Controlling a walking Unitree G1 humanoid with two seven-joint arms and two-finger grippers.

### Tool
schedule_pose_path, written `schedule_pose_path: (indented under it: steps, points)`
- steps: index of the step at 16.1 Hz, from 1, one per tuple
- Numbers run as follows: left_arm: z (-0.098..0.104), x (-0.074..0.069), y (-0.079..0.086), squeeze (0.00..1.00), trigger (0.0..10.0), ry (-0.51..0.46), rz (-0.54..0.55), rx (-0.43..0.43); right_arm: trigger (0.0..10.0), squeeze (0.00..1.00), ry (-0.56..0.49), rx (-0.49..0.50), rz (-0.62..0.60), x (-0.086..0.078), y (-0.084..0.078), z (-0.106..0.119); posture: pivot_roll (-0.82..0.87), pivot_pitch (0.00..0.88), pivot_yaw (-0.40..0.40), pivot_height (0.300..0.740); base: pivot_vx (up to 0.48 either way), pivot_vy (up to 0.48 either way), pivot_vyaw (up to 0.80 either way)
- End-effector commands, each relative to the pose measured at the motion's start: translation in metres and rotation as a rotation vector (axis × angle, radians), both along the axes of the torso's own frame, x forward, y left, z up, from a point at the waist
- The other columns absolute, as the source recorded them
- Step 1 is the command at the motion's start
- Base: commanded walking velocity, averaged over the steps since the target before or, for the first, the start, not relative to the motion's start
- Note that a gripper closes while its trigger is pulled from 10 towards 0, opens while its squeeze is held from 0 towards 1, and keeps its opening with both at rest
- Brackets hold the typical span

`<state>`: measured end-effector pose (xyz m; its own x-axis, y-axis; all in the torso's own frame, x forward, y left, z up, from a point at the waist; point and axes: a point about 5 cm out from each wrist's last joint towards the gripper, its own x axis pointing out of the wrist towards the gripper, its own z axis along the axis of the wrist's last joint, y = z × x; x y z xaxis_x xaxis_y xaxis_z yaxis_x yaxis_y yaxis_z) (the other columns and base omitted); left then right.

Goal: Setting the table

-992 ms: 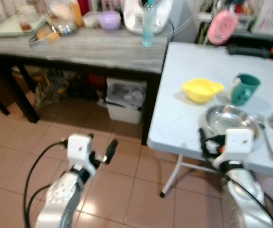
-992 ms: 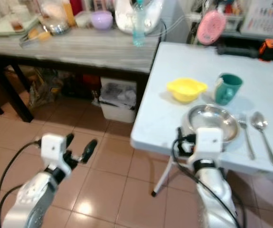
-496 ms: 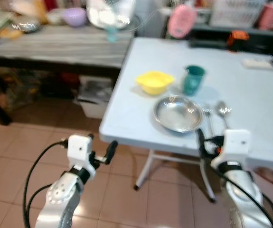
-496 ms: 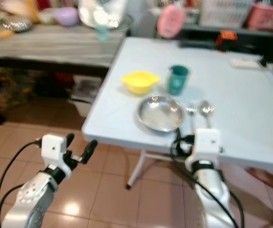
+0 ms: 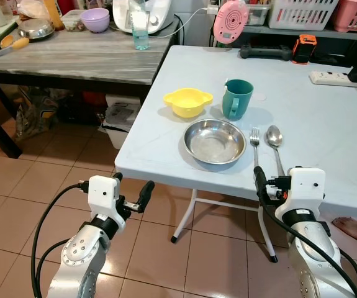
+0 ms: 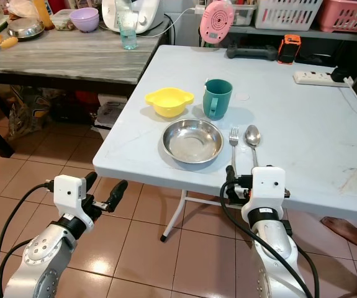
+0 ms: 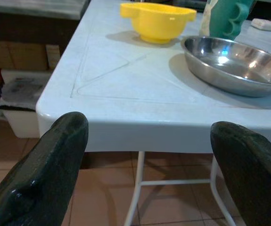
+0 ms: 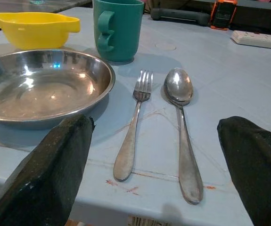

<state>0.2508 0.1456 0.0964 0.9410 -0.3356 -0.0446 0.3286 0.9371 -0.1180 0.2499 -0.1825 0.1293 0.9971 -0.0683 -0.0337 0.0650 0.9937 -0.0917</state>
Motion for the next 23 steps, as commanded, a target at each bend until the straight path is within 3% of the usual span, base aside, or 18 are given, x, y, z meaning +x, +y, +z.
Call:
schedule_pose_path:
  steps: [1,7,11,13,18,20,23]
  points:
    - [0.005,0.001,0.004,0.00,10.0,-0.031,0.016,0.024,10.0,0.00,-0.024,-0.009,0.008,0.001,0.001,0.005,-0.05,0.093,0.030,0.740,0.000,0.000,0.00]
    - [0.008,0.006,-0.002,0.00,10.0,-0.034,-0.014,0.000,10.0,0.00,-0.044,0.002,0.023,0.007,0.004,0.009,-0.05,0.094,0.028,0.740,0.000,0.000,0.00]
    - [0.011,0.006,-0.008,0.00,10.0,-0.051,-0.077,-0.011,10.0,0.00,-0.070,0.052,0.049,0.020,0.005,0.019,-0.05,0.095,0.025,0.740,0.000,0.000,0.00]
    - [0.016,0.007,-0.013,0.00,10.0,-0.088,-0.170,0.045,10.0,0.00,-0.077,0.081,0.062,0.029,0.007,0.024,-0.05,0.101,0.017,0.740,0.000,0.000,0.00]
    - [0.015,0.008,-0.021,0.00,10.0,-0.080,-0.194,0.045,10.0,0.00,-0.070,0.124,0.077,0.039,0.014,0.023,-0.04,0.121,0.037,0.740,0.000,0.000,0.00]
    - [0.012,0.002,-0.030,0.00,10.0,-0.073,-0.246,0.059,10.0,0.00,-0.048,0.174,0.075,0.052,0.018,0.024,-0.04,0.137,0.044,0.740,0.000,0.000,0.00]
    - [0.013,-0.004,-0.024,0.00,10.0,-0.069,-0.298,0.089,10.0,0.00,-0.024,0.245,0.057,0.070,0.017,0.028,-0.02,0.170,0.043,0.740,0.000,0.000,0.00]
